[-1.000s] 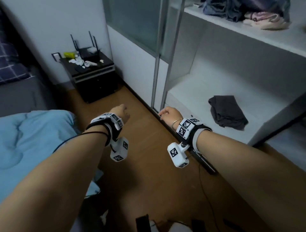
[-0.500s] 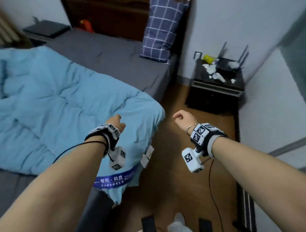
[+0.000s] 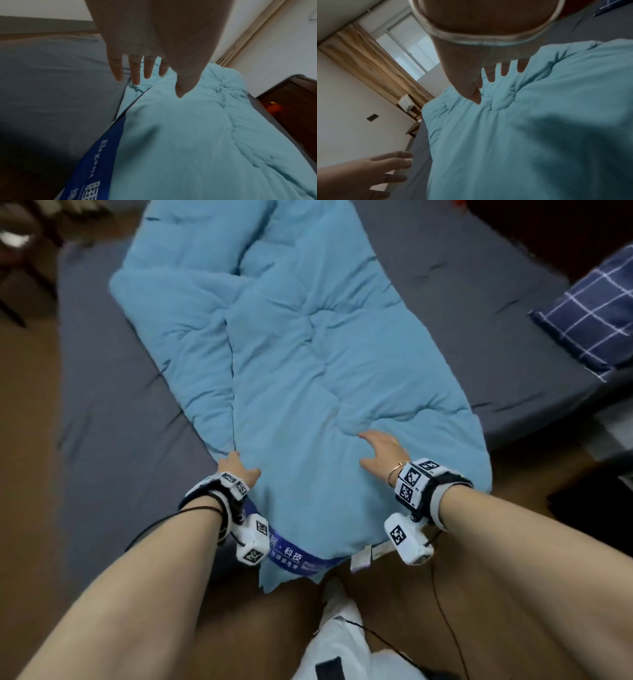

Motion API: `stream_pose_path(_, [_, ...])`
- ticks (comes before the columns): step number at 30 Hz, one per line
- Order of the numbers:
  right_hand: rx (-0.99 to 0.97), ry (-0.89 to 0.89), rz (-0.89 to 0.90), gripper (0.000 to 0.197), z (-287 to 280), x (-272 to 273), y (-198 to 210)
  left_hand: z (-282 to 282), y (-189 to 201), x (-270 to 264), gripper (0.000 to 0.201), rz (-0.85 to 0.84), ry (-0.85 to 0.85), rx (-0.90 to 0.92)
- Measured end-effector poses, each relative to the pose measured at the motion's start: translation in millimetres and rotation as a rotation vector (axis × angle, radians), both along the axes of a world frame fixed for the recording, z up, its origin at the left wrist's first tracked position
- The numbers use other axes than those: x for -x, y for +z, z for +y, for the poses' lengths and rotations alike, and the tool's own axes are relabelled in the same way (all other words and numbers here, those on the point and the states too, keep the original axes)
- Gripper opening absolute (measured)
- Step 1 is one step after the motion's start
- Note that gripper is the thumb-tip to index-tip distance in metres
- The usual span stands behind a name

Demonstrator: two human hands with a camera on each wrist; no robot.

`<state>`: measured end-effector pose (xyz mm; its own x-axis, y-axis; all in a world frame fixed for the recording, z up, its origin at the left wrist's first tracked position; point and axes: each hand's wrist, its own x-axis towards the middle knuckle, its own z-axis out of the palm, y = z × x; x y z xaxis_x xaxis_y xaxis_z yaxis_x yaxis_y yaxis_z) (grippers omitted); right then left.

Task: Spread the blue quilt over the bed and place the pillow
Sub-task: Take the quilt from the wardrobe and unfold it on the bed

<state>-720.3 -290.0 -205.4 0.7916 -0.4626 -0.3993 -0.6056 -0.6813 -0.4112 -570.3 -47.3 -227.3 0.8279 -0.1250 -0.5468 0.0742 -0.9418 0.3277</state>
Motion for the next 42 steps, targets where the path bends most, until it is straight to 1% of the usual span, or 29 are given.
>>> stream_pose_path(2, [0.005,0.072,0.064,0.07,-3.7,-12.3,-24.7,-1.9,-18.6,1.9,0.07,0.04,0.084,0.042])
stream_pose_path(5, [-0.01,0.176,0.233,0.075,-7.4,-15.4,-56.7,-4.1,-45.4,10.7,0.088,0.109,0.228,0.103])
stream_pose_path(8, [-0.085,0.263,0.347,0.081,-11.7,-6.1,-78.0,-3.9,-64.3,22.5,0.102,0.223,0.32,0.073])
stream_pose_path(10, [-0.129,0.274,0.354,0.082,-14.9,-1.4,-83.4,-8.1,-67.8,29.1,0.102,0.275,0.371,0.103])
stream_pose_path(12, [-0.159,0.253,0.329,0.079,-20.3,0.7,-80.1,-20.8,-63.5,32.1,0.093,0.252,0.405,0.164])
stream_pose_path(14, [-0.197,0.219,0.276,0.074,-28.4,2.3,-67.0,-39.6,-47.7,33.2,0.081,0.212,0.37,0.18])
stream_pose_path(16, [-0.23,0.213,0.201,0.07,-38.4,4.0,-46.5,-63.5,-22.9,33.1,0.076,0.197,0.331,0.208])
stream_pose_path(19, [-0.294,0.217,0.078,0.065,-61.0,15.0,-8.8,-112.2,22.7,39.0,0.064,0.145,0.254,0.332])
stream_pose_path(20, [-0.328,0.209,0.034,0.064,-72.7,21.5,4.7,-132.2,36.5,44.0,0.055,0.105,0.218,0.358])
stream_pose_path(23, [-0.432,0.146,-0.094,0.061,-123.4,54.8,45.6,-206.9,83.4,78.0,0.018,0.015,0.111,0.381])
stream_pose_path(24, [-0.457,0.12,-0.133,0.061,-144.6,68.9,55.9,-235.5,96.1,93.2,0.014,0.019,0.096,0.4])
stream_pose_path(25, [-0.47,0.097,-0.17,0.061,-167.0,85.6,65.7,-265.8,107.9,110.8,0.018,0.044,0.079,0.435])
stream_pose_path(27, [-0.492,0.06,-0.215,0.063,-208.9,117.4,78.5,-325.7,124.0,148.8,0.035,0.177,0.148,0.597])
stream_pose_path(28, [-0.517,0.051,-0.222,0.063,-228.8,131.3,84.6,-355.5,133.2,168.5,0.038,0.228,0.173,0.667])
stream_pose_path(30, [-0.562,0.041,-0.209,0.063,-263.4,154.1,90.9,-408.8,152.3,205.0,0.032,0.312,0.124,0.728])
stream_pose_path(32, [-0.525,0.027,-0.155,0.063,-291.1,170.9,92.7,-448.1,172.1,226.8,0.024,0.344,0.052,0.729])
stream_pose_path(34, [-0.478,-0.022,-0.143,0.06,-314.4,184.6,87.0,-462.4,181.1,230.4,0.017,0.286,0.045,0.682])
stream_pose_path(36, [-0.45,-0.072,-0.152,0.058,-335.1,195.7,77.0,-458.4,177.0,223.7,0.014,0.177,0.091,0.588])
stream_pose_path(38, [-0.455,-0.105,-0.157,0.057,-348.5,203.7,68.7,-442.2,164.6,218.2,0.018,0.068,0.134,0.475])
stream_pose_path(40, [-0.438,-0.13,-0.17,0.054,-354.0,206.4,58.0,-424.8,145.2,214.4,0.016,0.004,0.107,0.323])
stream_pose_path(42, [-0.413,-0.123,-0.164,0.051,-351.9,202.8,48.4,-408.3,126.6,211.1,0.044,-0.03,0.128,0.221])
